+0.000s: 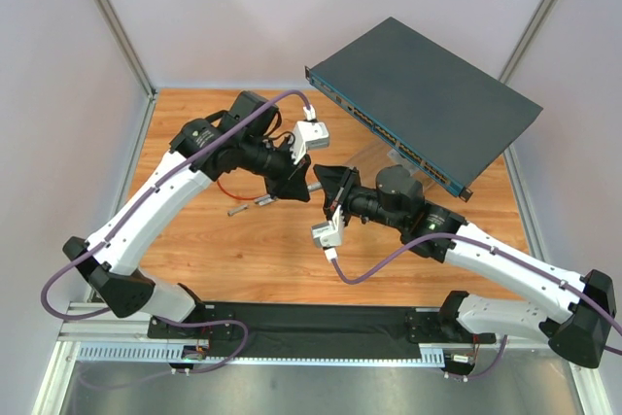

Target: Insert the plug into the switch port

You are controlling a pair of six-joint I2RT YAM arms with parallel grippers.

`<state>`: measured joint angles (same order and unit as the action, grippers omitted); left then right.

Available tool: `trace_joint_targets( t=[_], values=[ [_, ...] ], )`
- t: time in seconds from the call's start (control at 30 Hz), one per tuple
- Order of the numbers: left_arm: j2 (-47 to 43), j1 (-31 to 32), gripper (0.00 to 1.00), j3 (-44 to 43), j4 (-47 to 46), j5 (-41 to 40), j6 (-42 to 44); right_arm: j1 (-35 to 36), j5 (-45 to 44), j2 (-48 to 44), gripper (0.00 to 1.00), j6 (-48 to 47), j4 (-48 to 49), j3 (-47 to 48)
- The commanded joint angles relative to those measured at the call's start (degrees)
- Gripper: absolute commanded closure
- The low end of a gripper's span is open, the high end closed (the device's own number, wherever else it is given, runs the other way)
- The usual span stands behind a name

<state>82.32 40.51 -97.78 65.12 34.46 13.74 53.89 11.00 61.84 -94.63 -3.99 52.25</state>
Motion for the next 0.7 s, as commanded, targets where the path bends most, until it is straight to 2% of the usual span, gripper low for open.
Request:
trace_joint_targets(
  t=[0.0, 0.03, 0.07, 0.1, 0.17, 0.2, 0.27, 0.3, 0.33, 0.4, 0.57, 0.67],
  values=[
    [0.73, 0.27, 0.91, -0.57, -1.84, 0.79, 0.59, 0.69, -0.28, -1.38, 1.0, 1.55, 0.56, 2.6],
    [0.82, 0.27, 1.0, -0.49, -1.93, 0.87, 0.59, 0.69, -0.37, -1.55, 0.99, 1.81, 0.82, 2.68],
    [0.65, 0.27, 1.0, -0.48, -1.84, 0.87, 0.24, 0.6, -0.37, -1.55, 0.99, 1.99, 0.82, 2.51],
    [0.47, 0.27, 1.0, -0.22, -2.1, 0.7, -0.11, 0.6, -1.07, -1.46, 0.93, 2.17, 1.43, 2.59],
    [-0.58, 0.27, 1.0, 0.57, -3.94, 0.44, -1.34, 0.6, -2.21, -1.29, 0.74, 2.52, 2.05, 2.07],
    [-1.02, 0.27, 1.0, 1.61, -4.65, -0.35, -2.91, 0.6, -4.04, -1.37, 0.47, 2.87, 2.32, 1.98],
    [-2.42, 0.27, 1.0, 2.5, -6.66, -1.67, -4.24, 0.6, -6.95, -1.64, 0.21, 6.01, 3.46, 1.89],
    [-2.95, 0.18, 1.0, 3.46, -7.55, -3.07, -5.03, 0.6, -10.09, -1.9, 0.08, 6.99, 3.29, 2.07],
    [-3.39, 0.09, 1.0, 3.91, -8.25, -3.43, -5.73, 0.52, -10.91, -2.77, 0.02, 8.13, 1.81, 2.33],
    [-4.36, -0.17, 1.0, 4.43, -10.01, -4.22, -6.79, -0.01, -15.64, -4.09, 0.0, 11.82, -0.57, 3.73],
    [-3.06, -0.52, 1.0, 2.6, -11.86, -6.86, -8.56, -1.15, -21.19, -8.92, 0.0, 21.92, -10.06, 7.07],
    [-0.51, -0.43, 1.0, -0.65, -11.78, -9.75, -6.63, -3.95, -23.57, -9.81, 0.0, 34.04, -17.53, 12.69]
  ],
)
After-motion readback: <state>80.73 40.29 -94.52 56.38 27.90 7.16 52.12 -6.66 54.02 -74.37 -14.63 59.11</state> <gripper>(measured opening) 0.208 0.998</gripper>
